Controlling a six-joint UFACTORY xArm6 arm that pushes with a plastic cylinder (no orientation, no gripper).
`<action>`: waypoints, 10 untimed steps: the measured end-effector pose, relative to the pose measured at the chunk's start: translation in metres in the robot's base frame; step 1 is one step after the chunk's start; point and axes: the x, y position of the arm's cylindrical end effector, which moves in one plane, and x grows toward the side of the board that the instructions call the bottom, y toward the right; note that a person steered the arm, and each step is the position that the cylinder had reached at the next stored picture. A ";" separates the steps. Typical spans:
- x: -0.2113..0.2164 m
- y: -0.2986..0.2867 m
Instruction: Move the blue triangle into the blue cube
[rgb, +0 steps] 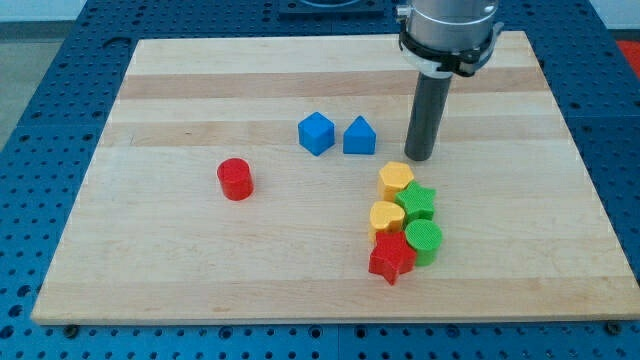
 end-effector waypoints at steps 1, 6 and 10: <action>-0.010 -0.007; -0.015 -0.047; -0.033 -0.063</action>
